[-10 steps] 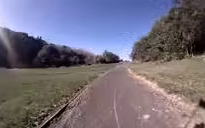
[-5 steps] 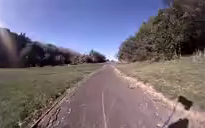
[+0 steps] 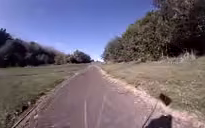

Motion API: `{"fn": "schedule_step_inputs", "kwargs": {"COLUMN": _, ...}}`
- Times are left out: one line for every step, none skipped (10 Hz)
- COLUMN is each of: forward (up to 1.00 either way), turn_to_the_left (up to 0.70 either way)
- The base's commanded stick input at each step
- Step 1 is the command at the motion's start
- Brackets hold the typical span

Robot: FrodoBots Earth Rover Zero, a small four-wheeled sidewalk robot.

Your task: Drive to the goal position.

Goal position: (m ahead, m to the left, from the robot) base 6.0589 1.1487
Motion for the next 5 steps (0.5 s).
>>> {"fn": "schedule_step_inputs", "kwargs": {"forward": 1.0, "turn_to_the_left": -0.26}}
{"fn": "schedule_step_inputs", "kwargs": {"forward": 1.0, "turn_to_the_left": -0.14}}
{"fn": "schedule_step_inputs", "kwargs": {"forward": 1.0, "turn_to_the_left": 0.0}}
{"fn": "schedule_step_inputs", "kwargs": {"forward": 1.0, "turn_to_the_left": 0.0}}
{"fn": "schedule_step_inputs", "kwargs": {"forward": 1.0, "turn_to_the_left": 0.0}}
